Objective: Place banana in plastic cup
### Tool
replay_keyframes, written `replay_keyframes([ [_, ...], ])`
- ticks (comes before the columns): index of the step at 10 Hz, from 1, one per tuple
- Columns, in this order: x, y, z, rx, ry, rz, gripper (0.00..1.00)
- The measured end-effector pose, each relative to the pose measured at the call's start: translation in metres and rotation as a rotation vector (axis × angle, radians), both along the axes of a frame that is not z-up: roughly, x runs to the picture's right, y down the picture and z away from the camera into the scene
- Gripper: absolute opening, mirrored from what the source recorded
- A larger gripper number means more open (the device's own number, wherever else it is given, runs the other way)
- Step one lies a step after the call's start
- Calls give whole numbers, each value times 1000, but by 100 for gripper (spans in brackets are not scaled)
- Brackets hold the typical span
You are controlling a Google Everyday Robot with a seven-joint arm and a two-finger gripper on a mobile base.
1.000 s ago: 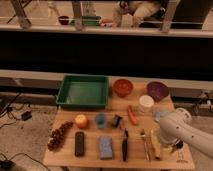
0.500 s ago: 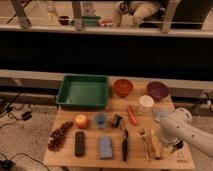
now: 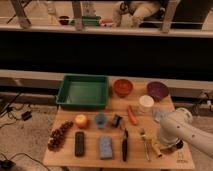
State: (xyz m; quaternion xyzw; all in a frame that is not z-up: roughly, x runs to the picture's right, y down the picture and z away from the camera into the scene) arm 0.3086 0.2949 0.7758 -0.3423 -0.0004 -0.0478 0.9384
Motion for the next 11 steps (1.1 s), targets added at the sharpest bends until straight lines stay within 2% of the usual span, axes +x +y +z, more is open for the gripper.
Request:
replay_keyframes([
  [1,0,-1,0,1,0,9,1],
  [2,0,-3,-1,2,-3,20,0],
  [6,-2,-40,-32,22,-28,119,0],
  [8,-8,-51,-42,27,-50,147,0],
  [11,-40,-78,-64,53,-122,168,0],
])
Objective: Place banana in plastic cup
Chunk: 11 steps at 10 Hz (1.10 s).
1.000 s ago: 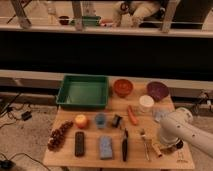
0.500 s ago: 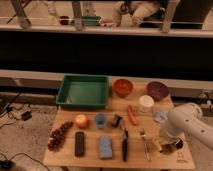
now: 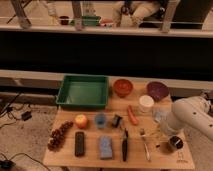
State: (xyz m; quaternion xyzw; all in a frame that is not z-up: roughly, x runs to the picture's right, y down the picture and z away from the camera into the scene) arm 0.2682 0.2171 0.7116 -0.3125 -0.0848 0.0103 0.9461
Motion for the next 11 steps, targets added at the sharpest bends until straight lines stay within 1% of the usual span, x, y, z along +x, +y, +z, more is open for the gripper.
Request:
replay_keyframes([
  [2,-26,-14,-9,28,-46,1,0],
  [3,-41,-22,-12,33,-86,11,0],
  [4,-51,-27,-14,29,-122,31,0],
  [5,-62,-29,-16,16,-162,60,0],
  [7,-77,-31,-15,16,-206,79,0],
  [9,-97,-32,-11,26,-243,83,0],
  [11,-125,-33,-9,31,-279,68,0],
])
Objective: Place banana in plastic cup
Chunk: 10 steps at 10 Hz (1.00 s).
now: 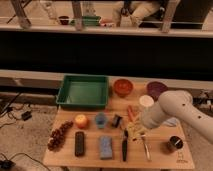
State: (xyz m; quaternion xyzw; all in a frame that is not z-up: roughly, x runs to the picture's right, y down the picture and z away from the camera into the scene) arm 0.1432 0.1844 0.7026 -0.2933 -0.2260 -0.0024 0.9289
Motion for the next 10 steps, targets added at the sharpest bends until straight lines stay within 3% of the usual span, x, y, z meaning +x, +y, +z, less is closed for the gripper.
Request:
replay_keyframes([
  [2,-17,-6,2,9,-24,-13,0],
  [10,-17,-7,2,11,-26,-17,0],
])
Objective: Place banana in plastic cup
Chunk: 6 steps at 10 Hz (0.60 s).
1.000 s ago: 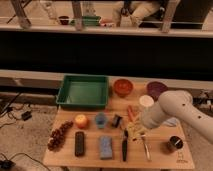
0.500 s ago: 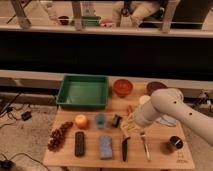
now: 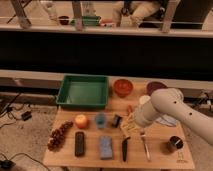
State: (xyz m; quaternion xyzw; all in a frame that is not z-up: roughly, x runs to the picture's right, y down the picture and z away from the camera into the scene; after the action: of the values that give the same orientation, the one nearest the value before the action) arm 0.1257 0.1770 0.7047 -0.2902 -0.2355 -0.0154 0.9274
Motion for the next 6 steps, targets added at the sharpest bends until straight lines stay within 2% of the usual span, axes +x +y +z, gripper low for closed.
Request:
replay_keyframes([
  [3,0,-2,2,15,3,-2,0],
  [6,-28,-13,10,46,-19,-36,0],
])
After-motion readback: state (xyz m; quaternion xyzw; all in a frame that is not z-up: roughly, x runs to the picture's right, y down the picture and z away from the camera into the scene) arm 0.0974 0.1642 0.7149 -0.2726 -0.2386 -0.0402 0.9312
